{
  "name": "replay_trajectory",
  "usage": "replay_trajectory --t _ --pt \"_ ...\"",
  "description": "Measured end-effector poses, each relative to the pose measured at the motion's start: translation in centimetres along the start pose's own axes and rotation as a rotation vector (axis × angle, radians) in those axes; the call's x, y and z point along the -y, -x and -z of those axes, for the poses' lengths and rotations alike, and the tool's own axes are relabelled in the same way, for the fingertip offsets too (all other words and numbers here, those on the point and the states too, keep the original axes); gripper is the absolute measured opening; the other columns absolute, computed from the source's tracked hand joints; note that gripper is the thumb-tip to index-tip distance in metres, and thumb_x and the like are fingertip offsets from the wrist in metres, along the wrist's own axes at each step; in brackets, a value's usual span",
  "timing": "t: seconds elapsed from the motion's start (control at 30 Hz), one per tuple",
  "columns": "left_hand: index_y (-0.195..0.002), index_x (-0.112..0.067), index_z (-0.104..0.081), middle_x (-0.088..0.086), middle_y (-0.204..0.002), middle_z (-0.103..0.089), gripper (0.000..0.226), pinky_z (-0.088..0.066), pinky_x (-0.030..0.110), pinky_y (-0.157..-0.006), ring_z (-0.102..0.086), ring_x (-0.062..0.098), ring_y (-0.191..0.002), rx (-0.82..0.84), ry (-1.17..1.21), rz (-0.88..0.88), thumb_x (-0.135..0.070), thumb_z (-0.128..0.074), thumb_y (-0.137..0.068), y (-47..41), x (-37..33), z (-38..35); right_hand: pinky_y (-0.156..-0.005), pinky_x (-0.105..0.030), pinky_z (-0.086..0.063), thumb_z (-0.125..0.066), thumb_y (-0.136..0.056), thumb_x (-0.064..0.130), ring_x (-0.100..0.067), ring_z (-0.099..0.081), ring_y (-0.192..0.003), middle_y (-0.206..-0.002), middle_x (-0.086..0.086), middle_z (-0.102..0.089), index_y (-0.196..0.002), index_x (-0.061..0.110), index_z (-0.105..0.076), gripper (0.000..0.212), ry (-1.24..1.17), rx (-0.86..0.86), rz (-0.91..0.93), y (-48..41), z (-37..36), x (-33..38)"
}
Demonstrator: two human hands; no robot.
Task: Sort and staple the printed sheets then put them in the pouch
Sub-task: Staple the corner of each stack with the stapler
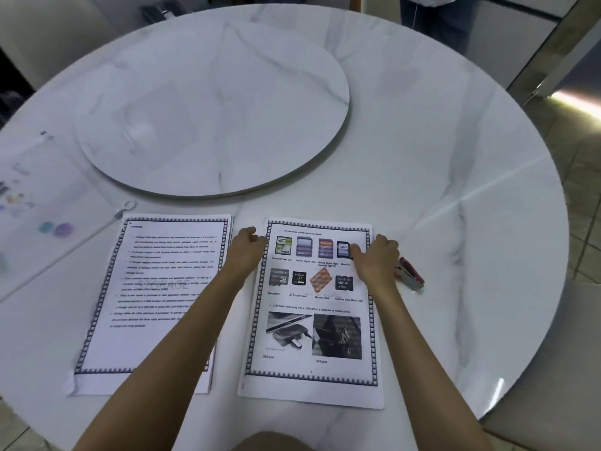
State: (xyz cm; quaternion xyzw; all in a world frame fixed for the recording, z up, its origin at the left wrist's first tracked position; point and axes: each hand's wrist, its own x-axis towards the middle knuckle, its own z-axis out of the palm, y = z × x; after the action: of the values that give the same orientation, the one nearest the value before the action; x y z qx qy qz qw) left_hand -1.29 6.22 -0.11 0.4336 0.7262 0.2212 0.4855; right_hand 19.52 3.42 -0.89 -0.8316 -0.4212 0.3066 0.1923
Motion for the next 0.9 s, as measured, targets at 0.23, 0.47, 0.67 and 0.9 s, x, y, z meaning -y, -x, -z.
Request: replay_trajectory --t 0.23,0.47,0.67,0.9 --pt "-0.086 -0.009 -0.05 0.012 -0.087 -0.048 0.011 -0.036 0.031 -0.074 -0.045 0.021 -0.081 0.099 -0.05 0.103 -0.012 -0.04 -0.088 -3.2 -0.8 -0.2 -0.101 -0.044 -0.034 -0.05 -0.091 0.024 -0.04 -0.041 -0.117 -0.128 -0.025 -0.041 -0.12 -0.006 -0.045 0.042 0.039 -0.03 -0.096 -1.6 -0.6 0.1" --pt "-0.077 -0.007 -0.057 0.024 -0.103 -0.064 0.016 -0.052 0.043 -0.086 -0.064 0.033 -0.088 0.08 -0.066 0.121 -0.016 -0.047 -0.086 -4.9 -1.0 -0.4 -0.101 -0.044 -0.036 -0.052 -0.089 0.016 -0.04 -0.044 -0.118 -0.127 -0.024 -0.046 -0.119 -0.002 -0.051 0.036 -0.114 -0.039 -0.152 -2.3 -0.3 -0.1" --pt "-0.081 -0.01 -0.053 0.015 -0.082 -0.056 0.006 -0.045 0.035 -0.071 -0.052 0.023 -0.075 0.097 -0.079 0.063 -0.013 -0.048 -0.083 -4.6 -1.1 -0.5 -0.095 -0.048 -0.042 -0.05 -0.087 0.015 -0.039 -0.052 -0.108 -0.116 -0.021 -0.057 -0.109 0.003 -0.058 0.026 -0.144 -0.049 -0.104 -2.3 -0.5 -0.3" --pt "-0.081 -0.01 -0.058 0.007 -0.069 -0.05 0.014 -0.037 0.024 -0.059 -0.043 0.018 -0.061 0.135 -0.032 0.078 -0.018 -0.053 -0.091 -3.6 -2.0 0.0 -0.07 -0.026 -0.035 -0.044 -0.093 0.007 -0.021 -0.049 -0.082 -0.093 -0.009 -0.057 -0.106 -0.003 -0.054 0.02 -0.271 -0.099 -0.008 -0.9 0.8 -1.0"
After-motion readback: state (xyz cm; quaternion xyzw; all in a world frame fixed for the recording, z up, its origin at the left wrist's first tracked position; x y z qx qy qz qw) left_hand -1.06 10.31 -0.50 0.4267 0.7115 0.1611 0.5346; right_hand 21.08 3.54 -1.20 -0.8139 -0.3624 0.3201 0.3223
